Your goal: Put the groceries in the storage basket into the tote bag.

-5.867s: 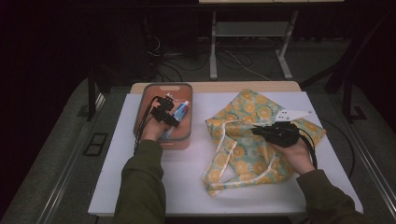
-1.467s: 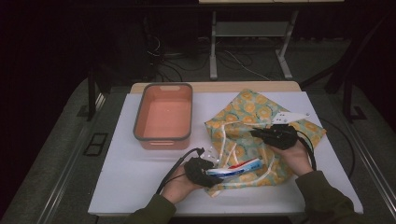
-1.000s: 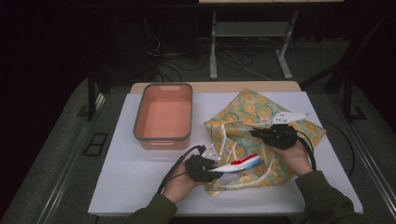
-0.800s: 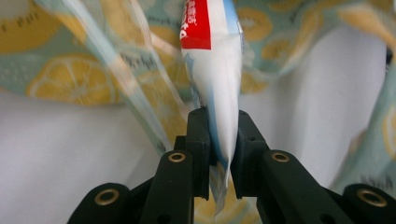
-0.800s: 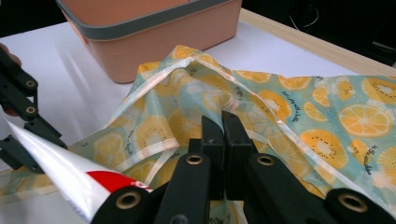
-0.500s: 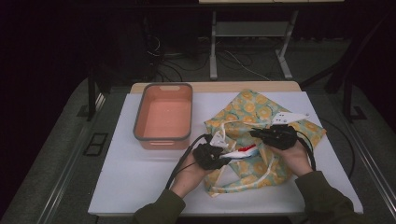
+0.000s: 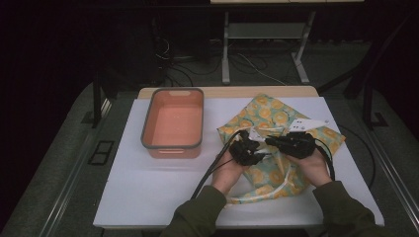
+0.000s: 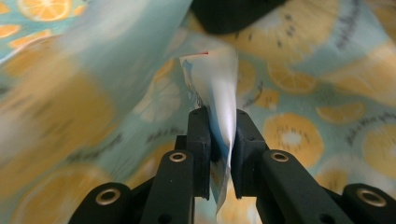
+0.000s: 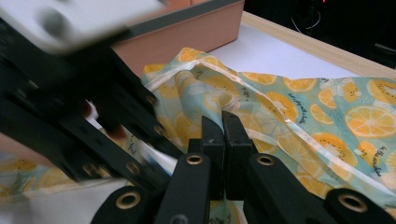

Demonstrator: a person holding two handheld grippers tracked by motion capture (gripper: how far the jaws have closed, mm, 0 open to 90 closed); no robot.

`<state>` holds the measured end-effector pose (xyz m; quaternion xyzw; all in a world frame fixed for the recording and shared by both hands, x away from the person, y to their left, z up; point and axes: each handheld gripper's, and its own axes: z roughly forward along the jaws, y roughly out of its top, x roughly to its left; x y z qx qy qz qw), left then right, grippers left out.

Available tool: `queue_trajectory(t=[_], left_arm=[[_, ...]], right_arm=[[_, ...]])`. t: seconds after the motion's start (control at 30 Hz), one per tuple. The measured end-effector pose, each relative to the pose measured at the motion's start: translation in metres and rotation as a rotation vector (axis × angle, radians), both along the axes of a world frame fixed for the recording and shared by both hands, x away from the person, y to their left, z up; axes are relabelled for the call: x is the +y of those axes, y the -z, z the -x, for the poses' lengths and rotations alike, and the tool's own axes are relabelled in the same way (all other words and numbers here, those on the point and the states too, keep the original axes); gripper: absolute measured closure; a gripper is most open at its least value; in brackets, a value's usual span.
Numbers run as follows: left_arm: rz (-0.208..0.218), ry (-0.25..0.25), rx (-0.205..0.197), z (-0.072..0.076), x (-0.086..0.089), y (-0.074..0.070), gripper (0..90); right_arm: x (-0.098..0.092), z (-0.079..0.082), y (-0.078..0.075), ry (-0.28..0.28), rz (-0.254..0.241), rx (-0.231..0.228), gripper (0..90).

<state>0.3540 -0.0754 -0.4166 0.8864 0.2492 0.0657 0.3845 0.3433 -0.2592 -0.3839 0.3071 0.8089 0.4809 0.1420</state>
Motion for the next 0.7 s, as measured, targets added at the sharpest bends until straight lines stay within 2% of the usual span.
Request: queue_trajectory(t=[0.07, 0.13, 0.2, 0.27, 0.47, 0.57, 0.7], left_arm=[[-0.003, 0.009, 0.018, -0.001, -0.007, 0.004, 78.2], [0.004, 0.021, 0.019, 0.0, -0.009, 0.006, 75.5], [0.045, 0.023, 0.016, 0.002, -0.005, 0.003, 69.5], [0.061, 0.028, 0.015, 0.005, 0.002, -0.003, 63.7], [0.11, 0.019, -0.024, 0.025, 0.042, -0.024, 56.7], [0.117, -0.008, -0.044, 0.034, 0.066, -0.029, 54.2], [0.092, -0.064, -0.049, 0.04, 0.089, -0.025, 46.9]], right_arm=[[-0.001, 0.0, 0.0, 0.002, 0.001, 0.0, 89.1], [-0.003, 0.001, -0.001, 0.004, -0.004, -0.002, 89.1], [-0.004, 0.001, -0.001, 0.005, -0.004, -0.003, 89.1], [-0.005, 0.001, -0.001, 0.007, -0.004, -0.003, 89.1], [-0.005, 0.001, 0.0, 0.007, -0.009, 0.0, 89.1], [-0.004, 0.001, 0.0, 0.007, -0.007, 0.004, 89.1], [-0.003, 0.002, 0.0, 0.002, -0.003, 0.005, 89.1]])
